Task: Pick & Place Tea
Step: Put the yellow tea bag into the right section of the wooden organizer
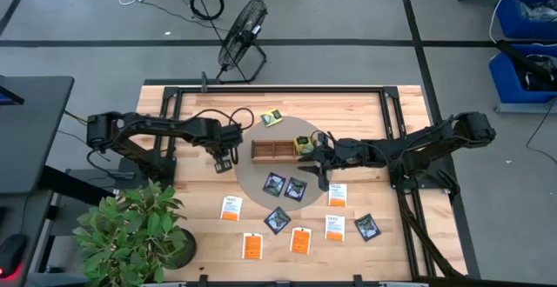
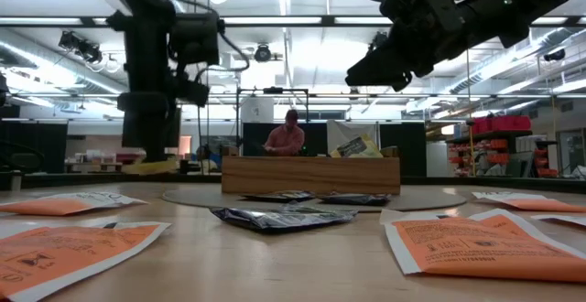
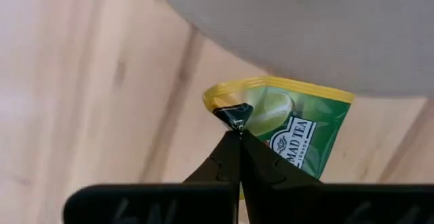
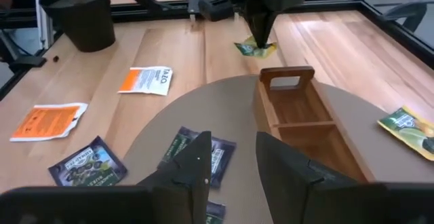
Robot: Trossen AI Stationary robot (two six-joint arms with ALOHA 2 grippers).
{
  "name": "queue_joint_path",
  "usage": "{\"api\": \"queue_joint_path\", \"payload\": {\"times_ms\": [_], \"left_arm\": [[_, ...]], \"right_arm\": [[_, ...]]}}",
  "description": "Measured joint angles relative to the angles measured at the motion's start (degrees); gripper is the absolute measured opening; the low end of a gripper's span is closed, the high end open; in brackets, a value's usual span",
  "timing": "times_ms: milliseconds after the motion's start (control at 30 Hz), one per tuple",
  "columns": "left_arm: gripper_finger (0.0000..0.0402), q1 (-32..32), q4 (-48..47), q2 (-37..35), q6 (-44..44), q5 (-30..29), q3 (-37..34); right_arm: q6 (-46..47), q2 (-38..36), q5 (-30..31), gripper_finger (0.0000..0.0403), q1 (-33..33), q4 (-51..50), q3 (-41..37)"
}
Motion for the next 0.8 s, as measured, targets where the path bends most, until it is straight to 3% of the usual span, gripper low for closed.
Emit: {"api": "queue_joint_path", "payload": {"times_ms": [267, 567, 700, 800], "left_arm": [[0.0003, -5.6, -4.8, -0.1, 0.3, -17.7, 7.3], [0.0003, -13.5, -3.5, -0.1, 4.0, -36.1, 12.7], [0.0003, -16.1, -1.1, -0.2, 6.9, -41.0, 14.1], [0.0003, -16.9, 2.4, -0.2, 9.3, -41.1, 14.7]], "right_arm": [[0.0, 0.0, 4.6, 0.0126, -2.8, 5.7, 0.0], [-0.3, 0.0, 4.8, 0.0126, -6.5, 15.3, 0.0], [-1.7, 0.0, 3.1, 0.0126, -8.0, 14.8, 1.9], [-4.1, 0.3, 2.8, 0.0127, -8.4, 9.7, 6.2]]}}
